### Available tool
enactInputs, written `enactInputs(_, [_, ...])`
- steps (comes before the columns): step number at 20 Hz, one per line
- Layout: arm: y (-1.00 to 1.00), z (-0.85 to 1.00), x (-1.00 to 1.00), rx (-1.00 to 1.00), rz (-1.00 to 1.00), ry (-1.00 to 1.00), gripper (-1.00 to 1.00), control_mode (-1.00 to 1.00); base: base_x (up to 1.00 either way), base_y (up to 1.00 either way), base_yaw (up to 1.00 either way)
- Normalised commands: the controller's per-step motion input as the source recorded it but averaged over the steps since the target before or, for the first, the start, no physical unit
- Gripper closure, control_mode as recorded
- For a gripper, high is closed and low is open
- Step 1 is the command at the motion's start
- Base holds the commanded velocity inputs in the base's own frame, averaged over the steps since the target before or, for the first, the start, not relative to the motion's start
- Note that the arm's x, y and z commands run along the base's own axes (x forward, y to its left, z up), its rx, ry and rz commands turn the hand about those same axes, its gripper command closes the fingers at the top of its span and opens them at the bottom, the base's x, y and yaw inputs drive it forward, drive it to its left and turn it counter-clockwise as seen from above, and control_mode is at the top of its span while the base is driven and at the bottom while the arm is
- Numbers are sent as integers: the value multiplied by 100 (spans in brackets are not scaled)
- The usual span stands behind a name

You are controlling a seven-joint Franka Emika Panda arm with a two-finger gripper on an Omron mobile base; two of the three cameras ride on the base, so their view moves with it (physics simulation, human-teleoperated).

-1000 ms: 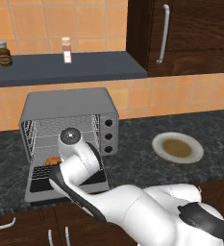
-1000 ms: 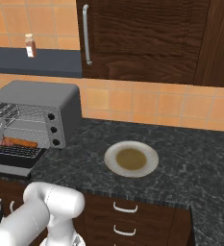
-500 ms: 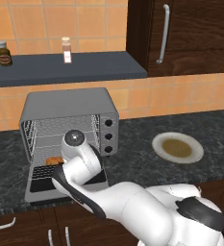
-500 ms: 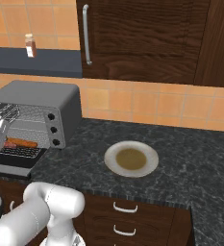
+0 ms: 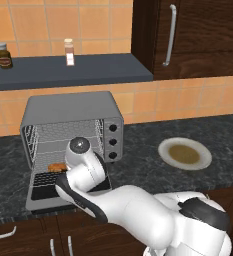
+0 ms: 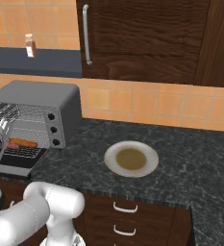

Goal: Pick up the kebab skewer and baguette bread, and place them inside the toaster oven. Close the toaster oven door and start by setting the timer.

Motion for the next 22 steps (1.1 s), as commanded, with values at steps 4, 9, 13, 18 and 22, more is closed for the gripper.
enactInputs(4, [0,-14,3,2,0,0,100,-100,0,0,0])
enactInputs(9, [0,-12,8,1,0,0,100,-100,0,0,0])
enactInputs(13, [0,-2,17,2,0,0,100,-100,0,0,0])
enactInputs(18, [0,0,31,1,0,1,100,-100,0,0,0])
enactInputs(22, [0,-6,35,0,0,4,100,-100,0,0,0])
